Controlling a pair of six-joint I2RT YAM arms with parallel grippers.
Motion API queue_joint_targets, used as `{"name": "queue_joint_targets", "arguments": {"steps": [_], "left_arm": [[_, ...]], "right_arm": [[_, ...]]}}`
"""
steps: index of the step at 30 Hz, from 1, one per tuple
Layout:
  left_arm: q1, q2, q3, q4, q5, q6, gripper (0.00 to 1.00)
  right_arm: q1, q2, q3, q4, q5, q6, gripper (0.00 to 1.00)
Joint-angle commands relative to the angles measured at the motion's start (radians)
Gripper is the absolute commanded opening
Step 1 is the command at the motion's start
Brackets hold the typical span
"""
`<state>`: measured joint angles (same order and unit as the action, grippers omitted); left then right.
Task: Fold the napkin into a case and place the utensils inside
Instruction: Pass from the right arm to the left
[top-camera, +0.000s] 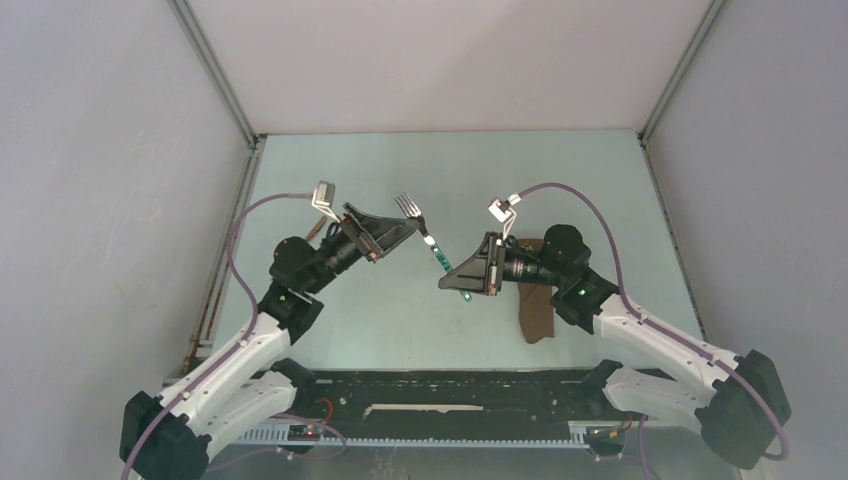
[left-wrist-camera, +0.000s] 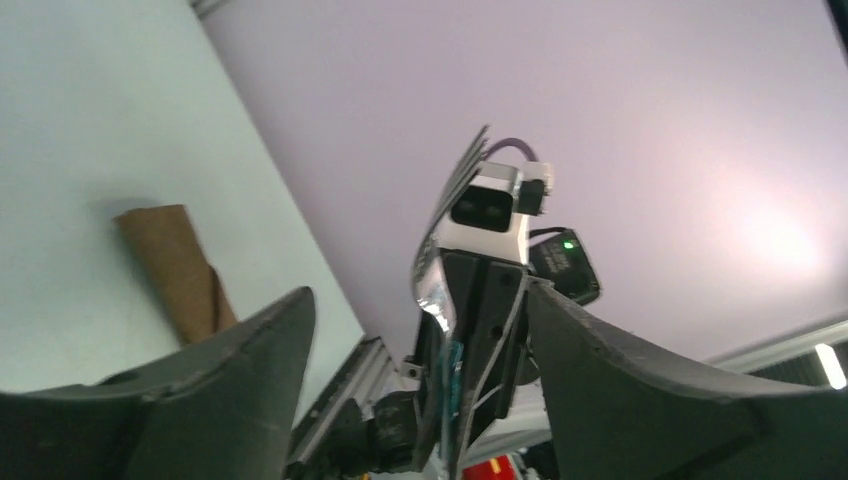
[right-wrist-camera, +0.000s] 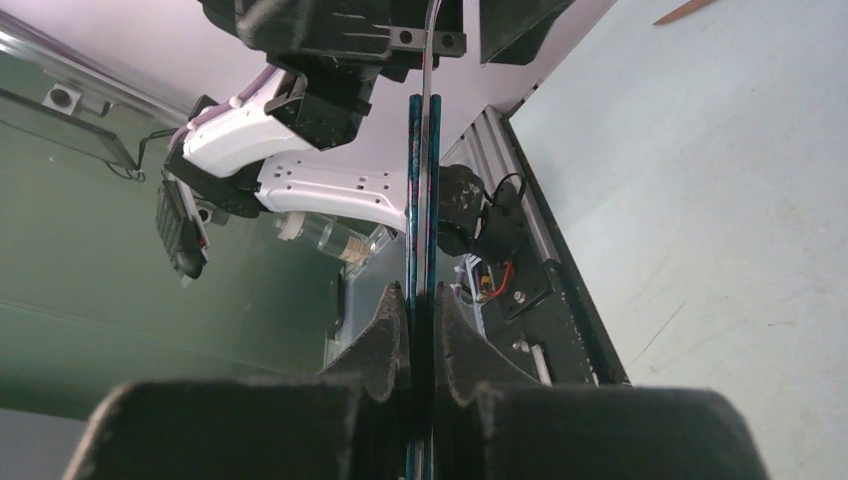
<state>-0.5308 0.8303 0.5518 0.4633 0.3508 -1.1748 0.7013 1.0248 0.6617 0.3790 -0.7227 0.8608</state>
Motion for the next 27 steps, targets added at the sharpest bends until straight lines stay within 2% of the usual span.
{"name": "queue_joint_targets", "arguments": {"steps": [1,2,5,9,15,16,17,19,20,24,27], "left_arm": [[-0.007,0.014,0.040,0.160,0.065,-0.007,0.85],[-0.006,0.005,0.036,0.140,0.049,0.002,0.82],[-0.008,-0.014,0.027,0.098,0.005,0.018,0.58],[-0.009,0.007,0.042,0.083,0.006,0.026,0.54],[-0.010,-0.005,0.084,-0.039,0.000,0.121,0.27],[-0.013,-0.016,0.095,-0.092,-0.016,0.153,0.24],[-0.018,-0.031,0.107,-0.144,-0.037,0.186,0.17],[-0.032,-0.058,0.134,-0.262,-0.082,0.249,0.02],[-0.036,-0.061,0.150,-0.312,-0.100,0.270,0.00],[-0.063,-0.050,0.196,-0.423,-0.131,0.323,0.00],[-0.100,-0.026,0.248,-0.531,-0.167,0.369,0.00]], "right_arm": [[-0.004,-0.024,0.042,0.039,-0.036,0.013,0.00],[-0.003,-0.024,0.044,0.040,-0.039,0.012,0.00],[0.006,-0.022,0.051,0.037,-0.050,0.005,0.00],[0.032,-0.014,0.065,0.002,-0.063,-0.026,0.00],[0.101,-0.018,0.124,-0.191,0.022,-0.145,0.02],[0.112,-0.021,0.150,-0.271,0.073,-0.190,0.10],[0.135,-0.023,0.187,-0.416,0.159,-0.243,0.20],[0.198,-0.016,0.275,-0.603,0.372,-0.359,0.37],[0.227,-0.007,0.312,-0.674,0.476,-0.390,0.44],[0.301,0.067,0.459,-0.874,0.739,-0.457,0.56],[0.345,0.138,0.563,-0.972,0.860,-0.492,0.58]]}}
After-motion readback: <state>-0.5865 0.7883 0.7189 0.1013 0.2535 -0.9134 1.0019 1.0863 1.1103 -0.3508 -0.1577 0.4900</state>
